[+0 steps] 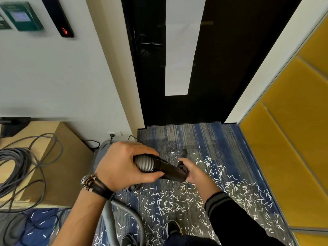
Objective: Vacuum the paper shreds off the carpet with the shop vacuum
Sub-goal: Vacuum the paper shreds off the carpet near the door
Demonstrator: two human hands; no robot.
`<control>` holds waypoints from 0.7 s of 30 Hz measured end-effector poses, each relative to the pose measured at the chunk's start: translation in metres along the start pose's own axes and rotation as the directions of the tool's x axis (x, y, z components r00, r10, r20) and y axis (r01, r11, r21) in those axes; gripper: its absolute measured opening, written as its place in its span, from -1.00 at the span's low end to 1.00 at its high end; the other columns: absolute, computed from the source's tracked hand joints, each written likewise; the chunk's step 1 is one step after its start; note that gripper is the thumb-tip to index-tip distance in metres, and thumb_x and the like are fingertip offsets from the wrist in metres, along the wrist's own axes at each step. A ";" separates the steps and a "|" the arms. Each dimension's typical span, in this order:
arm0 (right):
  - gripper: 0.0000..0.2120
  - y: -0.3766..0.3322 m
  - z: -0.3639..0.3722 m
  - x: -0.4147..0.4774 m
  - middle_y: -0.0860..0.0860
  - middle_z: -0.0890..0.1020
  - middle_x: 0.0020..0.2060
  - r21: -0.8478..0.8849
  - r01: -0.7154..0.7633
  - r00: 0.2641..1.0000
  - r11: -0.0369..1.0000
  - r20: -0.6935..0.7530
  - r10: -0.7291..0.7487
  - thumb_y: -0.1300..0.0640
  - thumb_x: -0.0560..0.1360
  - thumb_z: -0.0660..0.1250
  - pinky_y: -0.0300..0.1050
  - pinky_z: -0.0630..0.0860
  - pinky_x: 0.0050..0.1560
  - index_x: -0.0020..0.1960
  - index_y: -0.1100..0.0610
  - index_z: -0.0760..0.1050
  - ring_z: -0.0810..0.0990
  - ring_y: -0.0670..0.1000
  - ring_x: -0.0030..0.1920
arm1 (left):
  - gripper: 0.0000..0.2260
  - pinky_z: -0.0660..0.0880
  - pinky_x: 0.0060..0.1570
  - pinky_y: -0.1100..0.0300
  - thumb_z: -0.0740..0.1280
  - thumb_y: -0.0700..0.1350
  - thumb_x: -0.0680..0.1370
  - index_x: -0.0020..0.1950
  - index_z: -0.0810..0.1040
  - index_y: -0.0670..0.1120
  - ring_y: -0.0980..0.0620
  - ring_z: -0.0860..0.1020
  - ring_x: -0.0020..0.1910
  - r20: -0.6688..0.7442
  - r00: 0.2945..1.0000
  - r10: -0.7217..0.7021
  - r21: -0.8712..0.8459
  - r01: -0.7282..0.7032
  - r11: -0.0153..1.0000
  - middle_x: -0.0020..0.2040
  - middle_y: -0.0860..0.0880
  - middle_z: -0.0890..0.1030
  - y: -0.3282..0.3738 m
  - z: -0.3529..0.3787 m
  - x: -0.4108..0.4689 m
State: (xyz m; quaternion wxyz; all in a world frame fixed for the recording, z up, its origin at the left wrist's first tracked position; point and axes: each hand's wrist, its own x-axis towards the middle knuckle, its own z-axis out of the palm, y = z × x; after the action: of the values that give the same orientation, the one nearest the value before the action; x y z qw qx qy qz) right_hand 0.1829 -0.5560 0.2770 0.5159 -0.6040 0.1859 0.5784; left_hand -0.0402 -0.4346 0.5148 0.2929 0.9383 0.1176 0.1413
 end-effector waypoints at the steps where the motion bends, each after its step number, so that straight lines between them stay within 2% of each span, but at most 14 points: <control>1: -0.73 -0.004 -0.011 0.001 0.14 0.58 -0.21 0.007 0.012 1.000 1.000 -0.028 -0.012 -0.01 0.62 0.25 -0.07 0.59 -0.32 0.14 0.19 0.40 0.61 0.10 -0.29 | -0.68 0.60 -0.11 0.23 0.57 0.30 0.35 0.01 0.71 0.21 0.31 0.62 -0.16 0.025 1.000 0.004 0.011 -0.004 1.000 -0.13 0.30 0.67 0.003 0.008 0.006; 4: -0.76 -0.011 -0.043 0.003 0.13 0.55 -0.27 0.002 0.024 0.992 1.000 -0.122 -0.024 0.01 0.64 0.21 -0.11 0.55 -0.40 0.12 0.20 0.39 0.56 0.07 -0.32 | -0.69 0.58 -0.15 0.26 0.56 0.30 0.35 -0.01 0.71 0.20 0.30 0.61 -0.19 0.083 0.996 0.014 0.002 -0.014 1.000 -0.16 0.27 0.68 0.012 0.040 0.024; 7: -0.77 -0.010 -0.074 0.000 0.11 0.51 -0.40 0.014 0.023 0.986 1.000 -0.167 -0.021 0.06 0.66 0.15 -0.13 0.49 -0.41 -0.07 0.19 0.38 0.49 0.06 -0.35 | -0.67 0.50 -0.10 0.37 0.57 0.30 0.34 0.00 0.72 0.18 0.31 0.61 -0.16 0.139 0.990 0.029 -0.060 -0.021 0.998 -0.13 0.28 0.68 0.021 0.069 0.037; 10: -0.71 -0.002 -0.096 -0.003 0.06 0.48 -0.56 0.049 0.032 0.987 0.998 -0.162 -0.023 0.07 0.67 0.11 -0.13 0.42 -0.40 -0.18 0.18 0.35 0.46 0.03 -0.42 | -0.65 0.55 -0.09 0.31 0.55 0.33 0.34 0.02 0.72 0.17 0.28 0.62 -0.14 0.183 0.979 0.086 -0.051 -0.078 0.996 -0.10 0.26 0.69 0.032 0.081 0.049; 11: -0.71 -0.001 -0.099 -0.004 0.07 0.49 -0.56 0.071 0.031 0.987 0.997 -0.161 -0.019 0.07 0.68 0.10 -0.15 0.43 -0.41 -0.17 0.18 0.34 0.47 0.03 -0.43 | -0.65 0.56 -0.08 0.28 0.55 0.33 0.34 0.01 0.72 0.17 0.28 0.62 -0.13 0.190 0.977 0.099 -0.052 -0.091 0.994 -0.09 0.26 0.69 0.034 0.081 0.051; 14: -0.73 0.005 -0.100 -0.004 0.13 0.49 -0.36 0.135 0.014 0.985 0.991 -0.173 0.009 0.06 0.67 0.13 -0.11 0.47 -0.33 -0.13 0.20 0.36 0.49 0.08 -0.34 | -0.66 0.59 -0.08 0.23 0.56 0.31 0.34 0.00 0.72 0.17 0.30 0.62 -0.13 0.174 0.980 0.100 -0.055 -0.092 0.994 -0.09 0.27 0.69 0.035 0.075 0.054; 16: -0.75 0.011 -0.094 0.000 0.14 0.48 -0.31 0.190 -0.012 0.990 0.982 -0.134 0.038 0.06 0.66 0.15 -0.11 0.53 -0.32 -0.10 0.21 0.37 0.50 0.09 -0.32 | -0.67 0.60 -0.10 0.21 0.57 0.30 0.33 -0.01 0.72 0.18 0.31 0.62 -0.15 0.158 0.984 0.085 -0.047 -0.078 0.996 -0.12 0.29 0.69 0.035 0.065 0.050; 21: -0.77 0.009 -0.064 0.000 0.16 0.51 -0.23 0.212 -0.068 0.997 0.975 -0.004 0.071 0.05 0.65 0.20 -0.11 0.58 -0.46 0.03 0.24 0.38 0.53 0.08 -0.27 | -0.68 0.61 -0.13 0.16 0.59 0.28 0.32 -0.03 0.74 0.16 0.29 0.64 -0.16 0.083 0.995 0.060 -0.051 -0.056 0.997 -0.14 0.30 0.68 0.030 0.040 0.042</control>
State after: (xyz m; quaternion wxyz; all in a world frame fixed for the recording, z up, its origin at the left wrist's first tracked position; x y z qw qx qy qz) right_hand 0.2082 -0.6132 0.2607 0.5556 -0.5421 0.2704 0.5695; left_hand 0.0163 -0.4661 0.5089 0.3161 0.9391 0.0745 0.1125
